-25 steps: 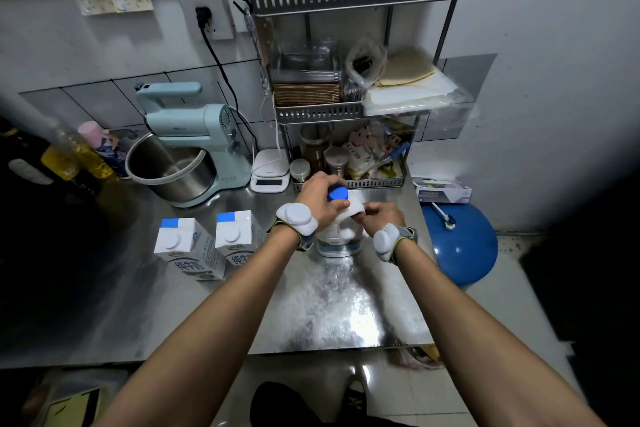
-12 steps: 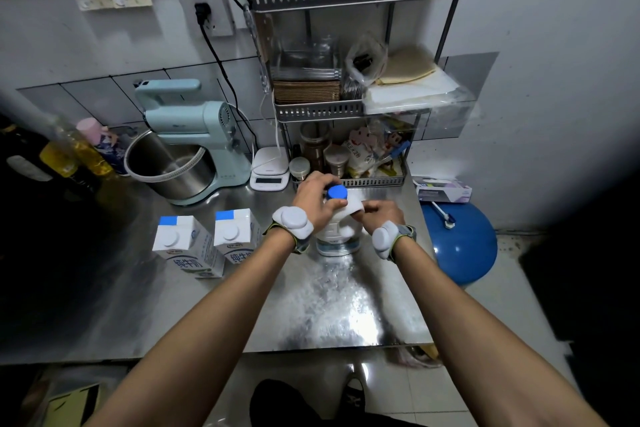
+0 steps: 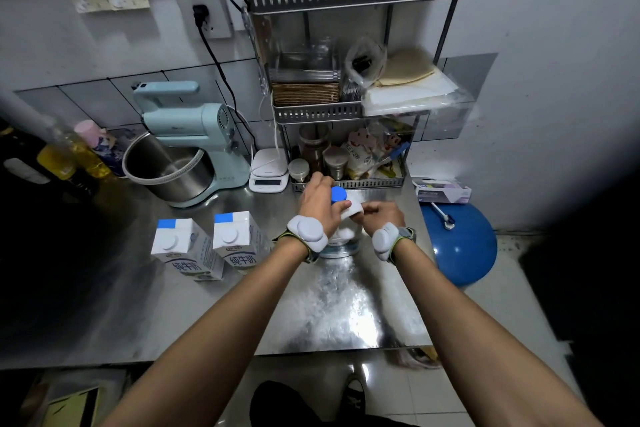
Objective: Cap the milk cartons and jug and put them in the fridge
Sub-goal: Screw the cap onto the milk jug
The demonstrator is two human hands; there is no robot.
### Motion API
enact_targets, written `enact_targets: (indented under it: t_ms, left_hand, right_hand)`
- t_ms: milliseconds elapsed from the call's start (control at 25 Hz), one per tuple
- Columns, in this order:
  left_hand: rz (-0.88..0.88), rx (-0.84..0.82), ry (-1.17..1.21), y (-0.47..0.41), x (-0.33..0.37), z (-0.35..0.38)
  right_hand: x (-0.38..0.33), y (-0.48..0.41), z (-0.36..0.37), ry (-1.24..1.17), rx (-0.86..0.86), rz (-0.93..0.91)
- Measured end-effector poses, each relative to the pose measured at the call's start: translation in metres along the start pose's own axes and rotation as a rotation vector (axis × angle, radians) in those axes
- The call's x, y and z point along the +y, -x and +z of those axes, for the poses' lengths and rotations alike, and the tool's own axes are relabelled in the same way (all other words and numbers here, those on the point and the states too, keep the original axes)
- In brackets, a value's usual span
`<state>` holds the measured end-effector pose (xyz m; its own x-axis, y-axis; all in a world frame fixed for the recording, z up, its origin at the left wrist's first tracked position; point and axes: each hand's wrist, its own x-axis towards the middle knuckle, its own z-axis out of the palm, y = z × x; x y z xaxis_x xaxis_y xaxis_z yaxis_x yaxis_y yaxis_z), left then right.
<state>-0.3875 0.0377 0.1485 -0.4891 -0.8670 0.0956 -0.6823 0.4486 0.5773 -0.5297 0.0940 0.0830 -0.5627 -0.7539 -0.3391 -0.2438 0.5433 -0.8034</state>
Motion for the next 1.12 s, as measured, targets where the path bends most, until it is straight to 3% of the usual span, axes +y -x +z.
enact_targets:
  t_ms: [160,280,440,560,960,1120]
  left_hand:
    - [0.118,-0.116,0.036,-0.003,-0.004,-0.009]
    - [0.096,-0.204,0.009,-0.007,-0.006,-0.015]
    - [-0.121,-0.072,0.068,0.001,0.006,-0.005]
    - [-0.172,0.001,0.054,0.003,0.012,0.005]
    - [0.137,-0.168,-0.008,-0.006,-0.005,-0.011]
    - [0.162,-0.243,-0.004,-0.011,-0.010,-0.020]
  right_hand:
    - [0.000,-0.002,0.000,0.003,-0.009,-0.023]
    - [-0.001,-0.003,-0.001,-0.011,-0.014,-0.016]
    - [0.001,0.001,-0.001,-0.027,0.013,-0.002]
    - [0.001,0.001,0.000,-0.037,0.019,0.006]
    - [-0.006,0.003,-0.001,-0.014,0.021,0.016]
    - [-0.006,0.006,-0.001,-0.010,0.019,0.019]
